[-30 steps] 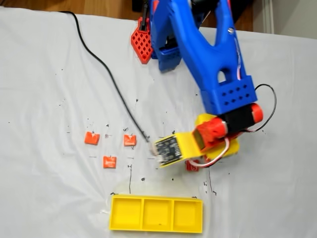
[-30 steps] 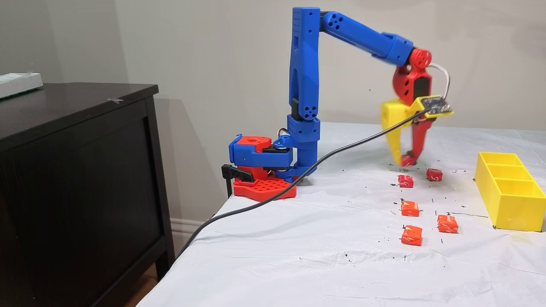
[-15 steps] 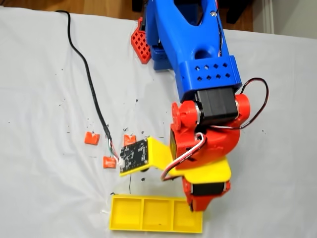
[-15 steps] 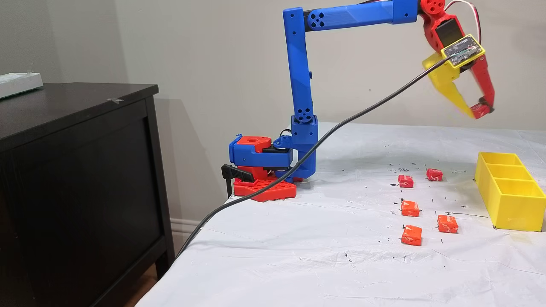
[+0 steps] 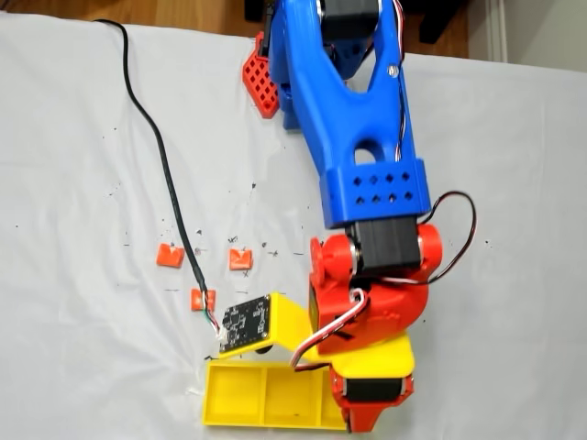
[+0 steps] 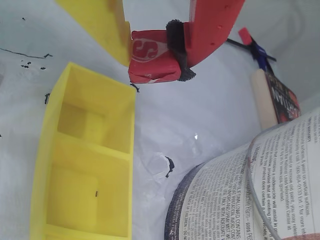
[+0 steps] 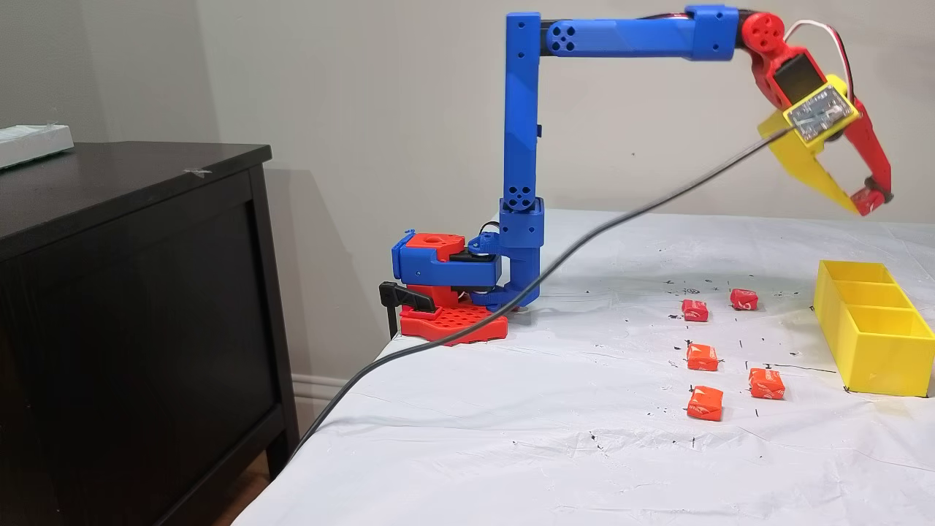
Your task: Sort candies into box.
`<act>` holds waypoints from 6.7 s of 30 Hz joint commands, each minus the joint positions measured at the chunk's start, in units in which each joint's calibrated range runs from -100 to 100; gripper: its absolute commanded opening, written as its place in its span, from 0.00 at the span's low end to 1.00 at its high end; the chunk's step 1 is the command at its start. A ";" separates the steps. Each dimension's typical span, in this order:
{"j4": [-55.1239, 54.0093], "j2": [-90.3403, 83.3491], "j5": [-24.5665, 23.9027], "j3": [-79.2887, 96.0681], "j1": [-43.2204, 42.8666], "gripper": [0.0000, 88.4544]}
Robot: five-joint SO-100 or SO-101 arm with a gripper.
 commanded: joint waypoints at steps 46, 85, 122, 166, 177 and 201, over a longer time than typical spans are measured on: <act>6.33 6.02 0.78 -6.14 -0.97 0.33; 21.64 -1.19 1.61 5.60 -6.23 0.19; 10.42 7.80 2.98 11.61 -8.49 0.30; 13.37 0.51 4.49 -15.79 5.28 0.00; 15.91 9.08 8.35 -22.44 6.45 0.00; 25.65 19.34 10.01 -34.64 7.36 0.05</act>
